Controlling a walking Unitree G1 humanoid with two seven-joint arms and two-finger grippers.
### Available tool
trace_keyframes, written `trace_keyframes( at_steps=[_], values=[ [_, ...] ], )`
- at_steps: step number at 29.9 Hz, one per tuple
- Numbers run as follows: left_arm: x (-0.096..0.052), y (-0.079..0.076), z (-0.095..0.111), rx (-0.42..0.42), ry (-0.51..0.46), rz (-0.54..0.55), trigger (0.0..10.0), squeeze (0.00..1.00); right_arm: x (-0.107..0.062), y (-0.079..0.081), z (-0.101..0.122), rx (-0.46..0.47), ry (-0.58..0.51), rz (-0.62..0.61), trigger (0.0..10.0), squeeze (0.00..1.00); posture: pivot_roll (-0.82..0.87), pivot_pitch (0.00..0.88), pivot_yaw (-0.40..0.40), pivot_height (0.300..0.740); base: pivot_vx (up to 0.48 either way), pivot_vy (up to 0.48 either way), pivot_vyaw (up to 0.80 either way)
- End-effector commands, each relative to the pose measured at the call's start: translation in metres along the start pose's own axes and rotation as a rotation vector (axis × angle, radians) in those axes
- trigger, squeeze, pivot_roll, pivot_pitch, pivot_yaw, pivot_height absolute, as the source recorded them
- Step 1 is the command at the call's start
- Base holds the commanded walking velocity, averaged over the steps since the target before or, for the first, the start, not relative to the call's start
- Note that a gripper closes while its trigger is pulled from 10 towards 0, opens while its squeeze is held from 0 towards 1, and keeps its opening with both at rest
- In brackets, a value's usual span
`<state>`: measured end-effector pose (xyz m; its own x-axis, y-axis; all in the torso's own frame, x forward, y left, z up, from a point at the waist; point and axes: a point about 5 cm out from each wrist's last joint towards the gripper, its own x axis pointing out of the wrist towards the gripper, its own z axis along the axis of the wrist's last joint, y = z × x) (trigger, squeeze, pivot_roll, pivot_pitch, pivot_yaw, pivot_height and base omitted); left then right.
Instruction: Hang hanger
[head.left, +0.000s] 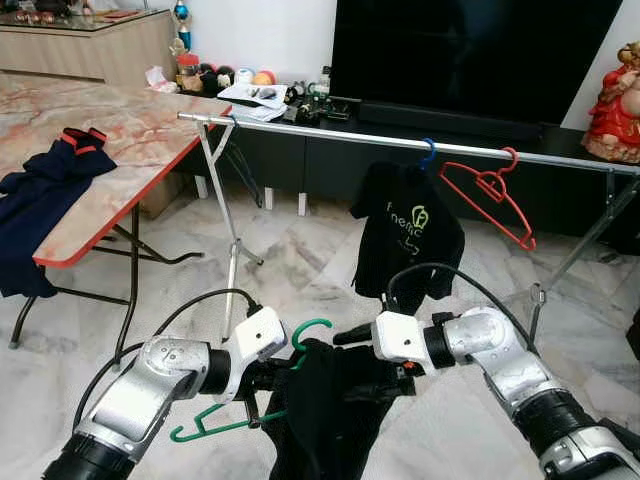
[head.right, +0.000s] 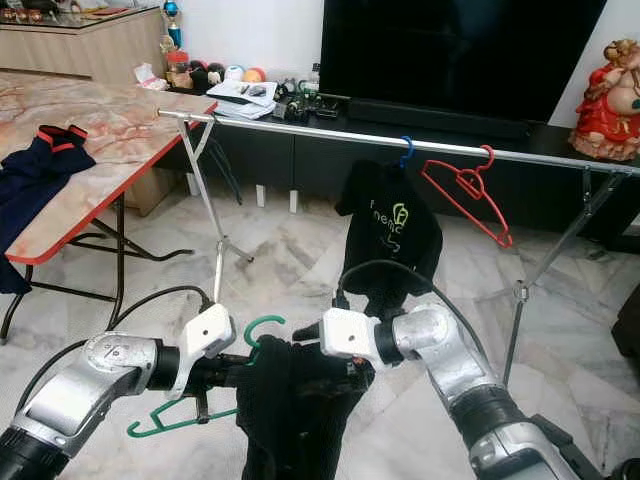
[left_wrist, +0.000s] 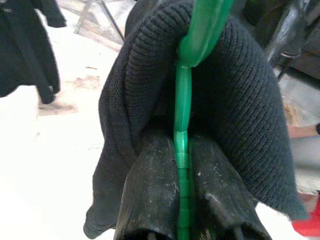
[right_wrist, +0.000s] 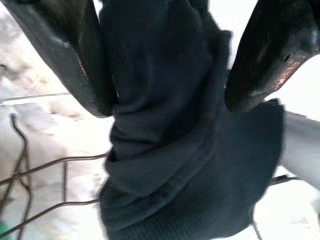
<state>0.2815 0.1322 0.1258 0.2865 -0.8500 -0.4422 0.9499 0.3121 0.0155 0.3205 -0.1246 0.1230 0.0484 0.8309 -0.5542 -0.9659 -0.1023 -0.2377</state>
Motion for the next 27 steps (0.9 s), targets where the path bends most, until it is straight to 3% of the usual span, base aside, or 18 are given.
trace_keyframes(
  at_steps=[1, 13, 20, 21, 22, 27],
  values=[
    [-0.002, 0.002, 0.019, 0.068, -0.039, -0.004, 10.0, 0.00, 0.001, 0.006, -0.007, 0.001, 0.038, 0.048, 10.0, 0.00, 0.11, 0.000, -0.066, 0.740, 0.000, 0.000, 0.00],
    [0.002, -0.006, 0.033, 0.149, -0.054, -0.066, 10.0, 0.00, 0.011, -0.005, -0.006, -0.002, 0.045, -0.020, 10.0, 0.00, 0.13, 0.000, -0.070, 0.740, 0.000, 0.000, 0.00],
    [0.005, -0.008, 0.037, 0.176, -0.054, -0.086, 10.0, 0.00, 0.013, -0.005, -0.003, 0.041, -0.026, 0.002, 10.0, 0.00, 0.13, 0.000, -0.071, 0.740, 0.000, 0.000, 0.00],
    [0.005, -0.009, 0.037, 0.177, -0.054, -0.087, 10.0, 0.00, 0.013, -0.005, -0.002, 0.045, -0.034, 0.004, 4.2, 0.00, 0.13, 0.000, -0.071, 0.740, 0.000, 0.000, 0.00],
    [0.005, -0.009, 0.037, 0.177, -0.054, -0.087, 10.0, 0.00, 0.013, -0.006, -0.002, 0.050, -0.042, 0.005, 0.0, 0.00, 0.13, 0.000, -0.071, 0.740, 0.000, 0.000, 0.00],
    [0.005, -0.009, 0.037, 0.180, -0.053, -0.090, 10.0, 0.00, 0.011, -0.007, 0.000, 0.075, -0.074, 0.014, 0.0, 0.00, 0.13, 0.000, -0.071, 0.740, 0.000, 0.000, 0.00]
  ],
)
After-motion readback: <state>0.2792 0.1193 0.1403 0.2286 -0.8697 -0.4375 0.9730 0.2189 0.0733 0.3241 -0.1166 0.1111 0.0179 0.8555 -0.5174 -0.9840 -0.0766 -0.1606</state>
